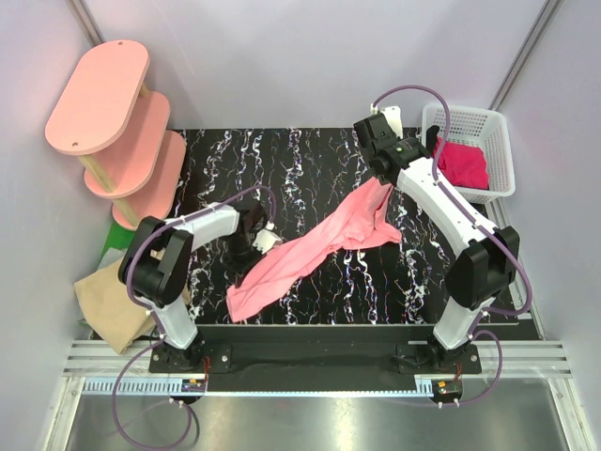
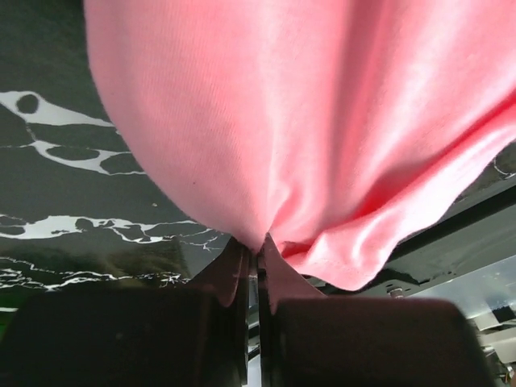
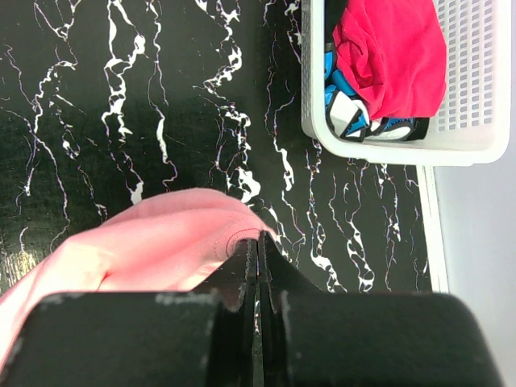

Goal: Fold and stack the t-shirts

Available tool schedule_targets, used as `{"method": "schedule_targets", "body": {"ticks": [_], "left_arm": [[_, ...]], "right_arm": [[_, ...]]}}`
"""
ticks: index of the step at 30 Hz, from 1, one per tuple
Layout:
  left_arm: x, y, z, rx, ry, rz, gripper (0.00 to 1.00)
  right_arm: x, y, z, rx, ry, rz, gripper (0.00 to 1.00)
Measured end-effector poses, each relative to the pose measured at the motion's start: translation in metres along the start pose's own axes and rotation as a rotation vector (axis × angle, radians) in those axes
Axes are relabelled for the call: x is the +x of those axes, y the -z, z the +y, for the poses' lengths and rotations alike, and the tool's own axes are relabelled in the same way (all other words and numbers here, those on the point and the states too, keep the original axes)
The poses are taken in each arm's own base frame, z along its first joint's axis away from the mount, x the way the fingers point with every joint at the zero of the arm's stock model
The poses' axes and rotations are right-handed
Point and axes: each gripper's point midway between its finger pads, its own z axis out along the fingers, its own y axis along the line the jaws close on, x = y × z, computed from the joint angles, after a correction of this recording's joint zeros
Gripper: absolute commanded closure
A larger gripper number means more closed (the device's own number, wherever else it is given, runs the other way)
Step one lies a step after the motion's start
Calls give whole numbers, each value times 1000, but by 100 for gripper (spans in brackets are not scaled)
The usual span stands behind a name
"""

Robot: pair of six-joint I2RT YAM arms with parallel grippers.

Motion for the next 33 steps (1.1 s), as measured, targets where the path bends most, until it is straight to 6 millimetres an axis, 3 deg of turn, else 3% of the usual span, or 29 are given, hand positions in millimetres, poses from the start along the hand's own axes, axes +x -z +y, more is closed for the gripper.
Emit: {"method": "schedule_targets", "body": {"ticks": [3, 6, 8, 12, 15, 17, 19, 21, 25, 28, 31, 33], "left_arm": [[-5, 8, 1, -9, -1, -15, 100], [-19, 36, 4, -44, -6, -76, 100], [-36, 75, 7, -95, -11, -175, 100], [-61, 184, 7, -242, -31, -475, 100], [-46, 249, -4, -334, -36, -659, 100], [-24, 267, -12, -368, -30, -711, 100], [-5, 266, -15, -393, -15, -720, 100], [18, 251, -18, -399, 5, -681, 100], [54, 199, -16, -392, 40, -541, 100], [69, 165, -6, -397, 61, -402, 100], [62, 154, 8, -420, 87, -316, 100], [53, 156, 15, -446, 96, -314, 100]], "right_arm": [[-1, 1, 0, -1, -1, -3, 100], [-3, 7, -2, -7, -7, -15, 100], [-8, 18, -7, -16, -22, -35, 100], [-25, 63, -28, -70, -104, -115, 100], [-35, 110, -55, -127, -201, -198, 100], [-36, 137, -73, -163, -262, -245, 100], [-32, 164, -92, -202, -322, -284, 100], [-23, 185, -108, -238, -372, -312, 100], [-1, 202, -126, -262, -414, -314, 100], [3, 192, -117, -253, -402, -278, 100], [4, 170, -95, -241, -361, -212, 100], [8, 153, -77, -235, -321, -157, 100]]}}
